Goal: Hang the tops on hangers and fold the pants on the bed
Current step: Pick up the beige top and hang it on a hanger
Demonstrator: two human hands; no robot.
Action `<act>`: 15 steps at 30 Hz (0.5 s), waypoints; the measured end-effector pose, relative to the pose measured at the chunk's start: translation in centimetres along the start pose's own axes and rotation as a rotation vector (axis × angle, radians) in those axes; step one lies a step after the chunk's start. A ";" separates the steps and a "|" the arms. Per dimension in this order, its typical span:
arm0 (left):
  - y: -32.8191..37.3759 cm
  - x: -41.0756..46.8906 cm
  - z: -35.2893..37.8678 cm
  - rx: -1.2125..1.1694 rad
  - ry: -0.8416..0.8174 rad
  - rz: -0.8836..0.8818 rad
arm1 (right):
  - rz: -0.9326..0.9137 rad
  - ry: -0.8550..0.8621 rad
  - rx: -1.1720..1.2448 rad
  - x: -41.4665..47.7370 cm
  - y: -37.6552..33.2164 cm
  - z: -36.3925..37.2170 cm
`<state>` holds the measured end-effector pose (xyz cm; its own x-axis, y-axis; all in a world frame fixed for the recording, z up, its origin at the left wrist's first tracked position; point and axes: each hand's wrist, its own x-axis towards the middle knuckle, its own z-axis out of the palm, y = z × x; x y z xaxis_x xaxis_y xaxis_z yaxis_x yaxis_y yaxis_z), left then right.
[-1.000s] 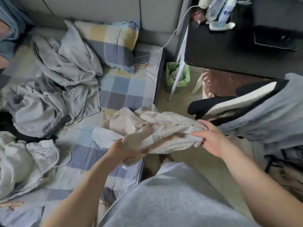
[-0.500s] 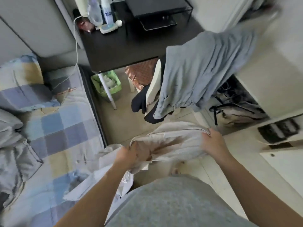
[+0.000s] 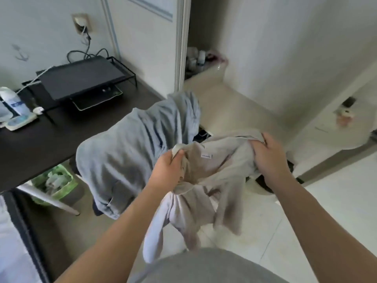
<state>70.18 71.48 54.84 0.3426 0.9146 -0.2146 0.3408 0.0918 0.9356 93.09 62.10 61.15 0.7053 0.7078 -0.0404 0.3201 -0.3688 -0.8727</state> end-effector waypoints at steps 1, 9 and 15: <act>1.9 1.4 0.6 -0.003 -0.006 0.042 | -0.036 0.017 0.017 1.5 -1.0 -1.0; 17.8 13.7 3.2 -0.069 -0.011 0.375 | -0.316 0.232 0.160 13.4 -11.1 -6.6; 31.9 24.0 3.3 -0.143 -0.083 0.630 | -0.477 0.470 0.042 22.5 -20.1 -10.4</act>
<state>92.20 95.08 78.56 0.5069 0.7777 0.3718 -0.0653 -0.3954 0.9162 109.13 79.13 82.86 0.6960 0.4460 0.5628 0.6470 -0.0495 -0.7609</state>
